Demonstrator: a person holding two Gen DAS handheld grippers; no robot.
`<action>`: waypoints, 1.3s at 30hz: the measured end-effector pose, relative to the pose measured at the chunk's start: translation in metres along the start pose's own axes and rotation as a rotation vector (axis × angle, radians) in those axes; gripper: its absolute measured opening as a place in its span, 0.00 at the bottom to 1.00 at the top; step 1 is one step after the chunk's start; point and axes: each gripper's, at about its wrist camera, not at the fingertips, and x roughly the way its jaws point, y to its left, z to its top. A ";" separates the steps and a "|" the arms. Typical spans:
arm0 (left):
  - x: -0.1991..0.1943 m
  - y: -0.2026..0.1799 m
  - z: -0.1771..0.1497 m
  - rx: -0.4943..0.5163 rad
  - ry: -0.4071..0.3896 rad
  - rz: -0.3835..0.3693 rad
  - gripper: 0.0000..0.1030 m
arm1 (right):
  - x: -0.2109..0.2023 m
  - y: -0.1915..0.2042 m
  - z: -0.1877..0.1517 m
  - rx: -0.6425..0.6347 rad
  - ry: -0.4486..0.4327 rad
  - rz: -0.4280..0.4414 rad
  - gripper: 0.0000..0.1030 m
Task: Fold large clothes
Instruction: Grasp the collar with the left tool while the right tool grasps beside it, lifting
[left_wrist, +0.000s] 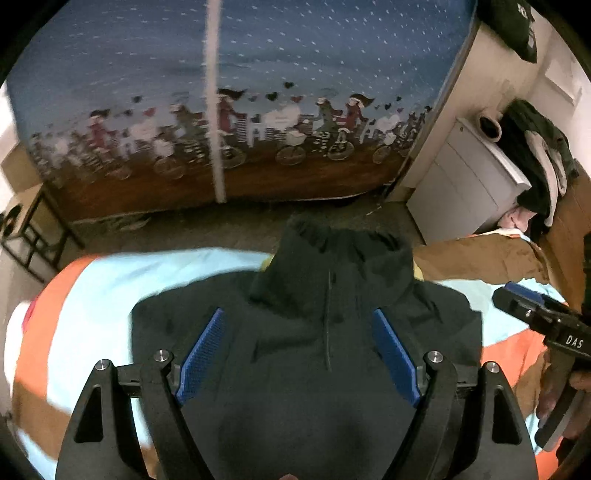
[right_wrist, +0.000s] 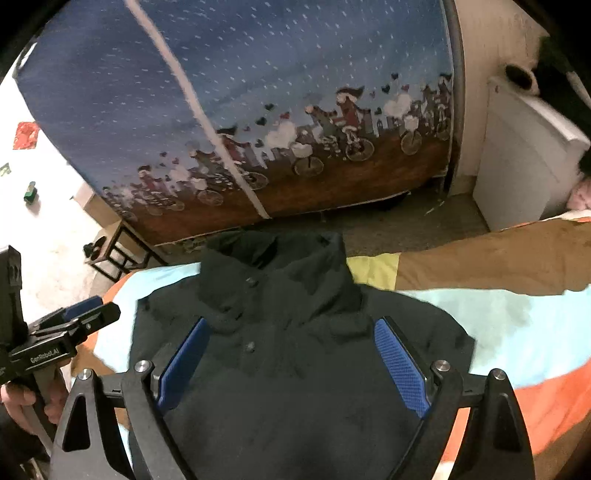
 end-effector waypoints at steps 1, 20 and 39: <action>0.017 0.002 0.008 0.000 0.001 -0.007 0.75 | 0.013 -0.007 0.004 0.018 0.010 0.006 0.88; 0.158 0.048 0.057 -0.029 0.061 -0.003 0.74 | 0.184 -0.048 0.072 0.177 0.162 -0.041 0.72; 0.099 0.036 0.044 -0.004 -0.093 -0.114 0.05 | 0.117 -0.010 0.042 -0.120 -0.027 -0.083 0.12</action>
